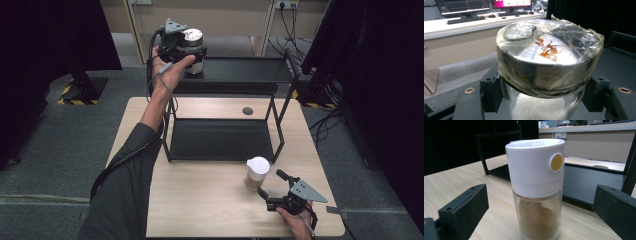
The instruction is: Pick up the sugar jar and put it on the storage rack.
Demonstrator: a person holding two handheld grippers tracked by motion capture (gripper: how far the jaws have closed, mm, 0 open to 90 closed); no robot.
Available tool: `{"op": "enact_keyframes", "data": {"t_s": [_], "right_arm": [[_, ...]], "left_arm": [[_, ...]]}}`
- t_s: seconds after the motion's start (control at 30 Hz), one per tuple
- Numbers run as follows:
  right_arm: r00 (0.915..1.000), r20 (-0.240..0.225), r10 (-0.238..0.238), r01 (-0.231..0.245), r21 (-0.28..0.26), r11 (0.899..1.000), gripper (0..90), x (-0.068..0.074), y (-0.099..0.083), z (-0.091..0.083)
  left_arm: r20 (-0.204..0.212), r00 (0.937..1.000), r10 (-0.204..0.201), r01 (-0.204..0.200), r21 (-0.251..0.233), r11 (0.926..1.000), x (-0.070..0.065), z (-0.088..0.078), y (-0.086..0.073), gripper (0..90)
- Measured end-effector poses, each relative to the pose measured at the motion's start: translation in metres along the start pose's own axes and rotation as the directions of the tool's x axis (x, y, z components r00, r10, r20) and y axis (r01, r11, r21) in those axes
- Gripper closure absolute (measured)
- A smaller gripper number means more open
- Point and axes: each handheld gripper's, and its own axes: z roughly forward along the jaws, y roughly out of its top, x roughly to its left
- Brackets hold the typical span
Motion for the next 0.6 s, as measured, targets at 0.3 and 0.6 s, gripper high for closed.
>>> {"op": "enact_keyframes", "data": {"t_s": [0.3,0.6], "right_arm": [[1.0000,-0.001,0.001,-0.001,0.000,1.000,0.5,-0.0001,-0.0002,0.0002],[1.0000,-0.003,0.001,-0.001,0.002,1.000,0.6,0.0003,-0.0001,0.0004]], "left_arm": [[-0.002,1.0000,-0.003,0.003,0.010,0.9999,0.0008,0.0051,-0.0035,30.8],[-0.020,0.9990,-0.039,0.039,0.009,0.9992,-0.0008,0.0065,-0.0062,24.9]]}}
